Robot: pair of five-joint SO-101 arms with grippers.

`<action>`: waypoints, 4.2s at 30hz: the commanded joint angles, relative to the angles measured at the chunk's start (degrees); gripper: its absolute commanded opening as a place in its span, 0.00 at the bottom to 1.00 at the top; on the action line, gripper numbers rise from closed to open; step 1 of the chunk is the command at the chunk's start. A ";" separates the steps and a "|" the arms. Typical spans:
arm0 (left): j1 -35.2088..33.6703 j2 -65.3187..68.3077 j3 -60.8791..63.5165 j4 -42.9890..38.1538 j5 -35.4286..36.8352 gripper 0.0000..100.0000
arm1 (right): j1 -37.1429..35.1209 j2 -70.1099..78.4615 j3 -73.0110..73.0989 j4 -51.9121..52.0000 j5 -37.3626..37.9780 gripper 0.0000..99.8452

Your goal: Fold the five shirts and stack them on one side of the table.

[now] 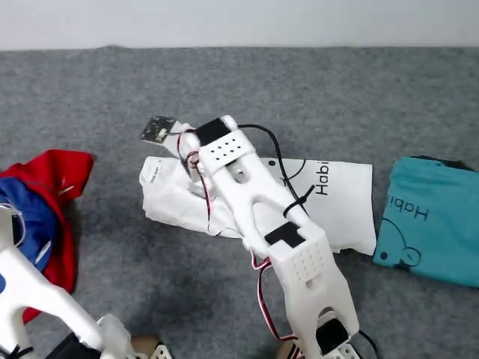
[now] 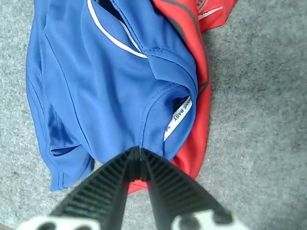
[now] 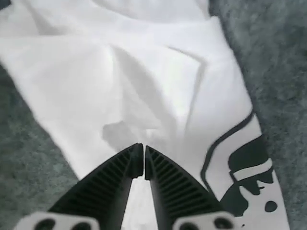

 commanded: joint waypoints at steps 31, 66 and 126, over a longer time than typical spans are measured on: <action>0.09 -2.11 -0.66 2.02 -0.62 0.00 | 1.54 -8.66 -3.43 -2.24 0.18 0.01; 0.79 -25.14 17.27 2.99 -3.52 0.00 | 42.24 -36.53 26.90 9.27 -18.11 0.22; 1.14 -25.14 17.10 5.27 -3.25 0.00 | 10.95 -41.27 34.02 -10.68 -15.47 0.01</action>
